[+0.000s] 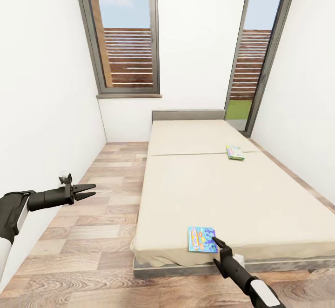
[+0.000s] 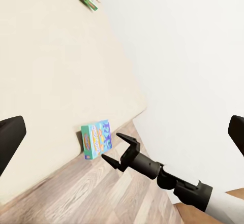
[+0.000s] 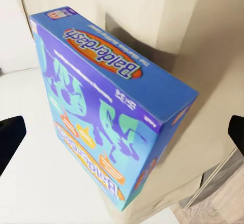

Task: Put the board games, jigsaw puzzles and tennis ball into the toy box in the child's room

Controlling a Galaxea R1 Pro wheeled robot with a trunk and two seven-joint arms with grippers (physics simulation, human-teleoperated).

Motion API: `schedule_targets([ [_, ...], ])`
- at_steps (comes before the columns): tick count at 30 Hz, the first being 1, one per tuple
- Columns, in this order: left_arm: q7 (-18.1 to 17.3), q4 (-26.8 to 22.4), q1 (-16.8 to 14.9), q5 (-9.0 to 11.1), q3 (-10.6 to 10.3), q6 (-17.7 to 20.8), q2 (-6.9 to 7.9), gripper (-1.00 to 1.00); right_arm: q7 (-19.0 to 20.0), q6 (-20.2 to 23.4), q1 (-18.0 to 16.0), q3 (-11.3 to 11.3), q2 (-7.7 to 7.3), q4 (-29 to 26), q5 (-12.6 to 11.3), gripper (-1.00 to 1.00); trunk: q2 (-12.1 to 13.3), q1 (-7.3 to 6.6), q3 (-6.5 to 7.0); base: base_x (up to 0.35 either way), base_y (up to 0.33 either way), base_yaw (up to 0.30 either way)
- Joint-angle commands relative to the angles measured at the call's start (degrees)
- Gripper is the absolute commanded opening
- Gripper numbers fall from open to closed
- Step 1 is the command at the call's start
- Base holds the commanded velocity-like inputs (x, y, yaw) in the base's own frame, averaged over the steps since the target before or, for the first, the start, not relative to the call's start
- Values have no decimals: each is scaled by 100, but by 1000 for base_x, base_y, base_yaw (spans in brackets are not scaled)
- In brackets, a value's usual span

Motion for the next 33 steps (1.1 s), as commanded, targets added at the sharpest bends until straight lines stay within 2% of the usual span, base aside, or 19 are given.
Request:
schedule_targets([
  [1, -33, -2, -6, -27, 6, 60, -1, 100, 26, 54, -4, -1, 2, 0, -25, 100, -2, -1, -5, 0, 0, 0],
  [8, -33, -2, -5, -27, 6, 60, -1, 100, 63, 53, -4, 174, 2, -2, -24, 100, -2, -1, -5, 0, 0, 0],
  [33, -33, -2, -7, -27, -2, 60, -9, 100, 89, 50, -4, 199, 2, -11, -24, 100, -2, -1, -5, 30, 7, 0],
])
